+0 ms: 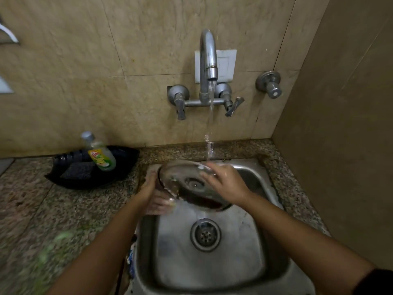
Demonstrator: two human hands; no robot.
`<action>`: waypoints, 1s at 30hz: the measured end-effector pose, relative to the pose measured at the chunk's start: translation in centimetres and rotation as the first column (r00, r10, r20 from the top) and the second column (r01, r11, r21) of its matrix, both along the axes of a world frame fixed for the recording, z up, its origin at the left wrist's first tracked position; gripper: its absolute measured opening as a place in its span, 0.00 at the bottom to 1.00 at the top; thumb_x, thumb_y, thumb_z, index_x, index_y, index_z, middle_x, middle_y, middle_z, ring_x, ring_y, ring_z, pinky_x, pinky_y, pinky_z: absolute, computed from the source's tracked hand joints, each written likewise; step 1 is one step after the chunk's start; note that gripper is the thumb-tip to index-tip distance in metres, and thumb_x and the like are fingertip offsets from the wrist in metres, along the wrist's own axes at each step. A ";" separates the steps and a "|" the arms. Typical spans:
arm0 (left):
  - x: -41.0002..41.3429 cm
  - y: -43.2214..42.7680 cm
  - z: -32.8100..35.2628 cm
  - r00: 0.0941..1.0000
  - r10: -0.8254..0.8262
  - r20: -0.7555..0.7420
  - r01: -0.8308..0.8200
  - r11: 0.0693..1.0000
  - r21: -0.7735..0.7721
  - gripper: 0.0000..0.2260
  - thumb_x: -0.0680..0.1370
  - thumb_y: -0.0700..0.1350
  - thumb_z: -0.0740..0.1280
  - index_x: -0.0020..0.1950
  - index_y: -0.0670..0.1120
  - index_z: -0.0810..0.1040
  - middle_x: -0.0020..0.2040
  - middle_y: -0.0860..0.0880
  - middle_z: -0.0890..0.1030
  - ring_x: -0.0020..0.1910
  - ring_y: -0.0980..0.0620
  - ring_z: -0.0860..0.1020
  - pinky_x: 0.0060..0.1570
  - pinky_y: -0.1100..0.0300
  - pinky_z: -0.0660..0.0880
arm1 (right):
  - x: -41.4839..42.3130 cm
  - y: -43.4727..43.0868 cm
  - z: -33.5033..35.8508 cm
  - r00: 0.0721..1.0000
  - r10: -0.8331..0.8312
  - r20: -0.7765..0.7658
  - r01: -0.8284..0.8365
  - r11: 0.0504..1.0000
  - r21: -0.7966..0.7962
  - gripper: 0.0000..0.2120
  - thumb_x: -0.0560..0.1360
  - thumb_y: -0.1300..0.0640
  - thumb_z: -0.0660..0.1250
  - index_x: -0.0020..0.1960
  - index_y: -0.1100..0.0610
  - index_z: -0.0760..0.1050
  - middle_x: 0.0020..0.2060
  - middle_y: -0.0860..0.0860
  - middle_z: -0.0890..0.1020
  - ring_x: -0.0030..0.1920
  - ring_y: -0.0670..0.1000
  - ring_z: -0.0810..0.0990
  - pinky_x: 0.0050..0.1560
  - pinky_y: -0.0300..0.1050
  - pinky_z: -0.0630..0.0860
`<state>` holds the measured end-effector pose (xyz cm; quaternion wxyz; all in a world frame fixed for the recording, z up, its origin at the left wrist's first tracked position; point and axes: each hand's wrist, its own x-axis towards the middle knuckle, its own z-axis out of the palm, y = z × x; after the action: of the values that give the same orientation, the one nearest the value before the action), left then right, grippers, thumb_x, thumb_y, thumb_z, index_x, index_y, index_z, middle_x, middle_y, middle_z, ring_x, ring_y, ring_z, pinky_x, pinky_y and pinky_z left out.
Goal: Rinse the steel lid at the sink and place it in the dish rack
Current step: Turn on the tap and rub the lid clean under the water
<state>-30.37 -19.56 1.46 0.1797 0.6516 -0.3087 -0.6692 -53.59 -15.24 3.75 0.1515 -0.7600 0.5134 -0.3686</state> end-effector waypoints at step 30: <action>-5.6 -2.0 -2.2 0.818 0.382 -0.429 -0.508 0.829 -0.231 0.26 0.73 0.65 0.63 0.52 0.43 0.81 0.55 0.38 0.82 0.53 0.39 0.81 0.61 0.42 0.74 | -1.8 1.2 -3.6 0.760 0.219 -0.612 -0.103 0.970 0.219 0.31 0.80 0.37 0.44 0.78 0.46 0.41 0.78 0.44 0.44 0.77 0.44 0.39 0.76 0.48 0.39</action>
<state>-35.93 -21.60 -0.69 0.4955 0.5298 -0.2155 -0.6537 -55.42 -14.06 0.18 0.0662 -0.8648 0.4967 -0.0319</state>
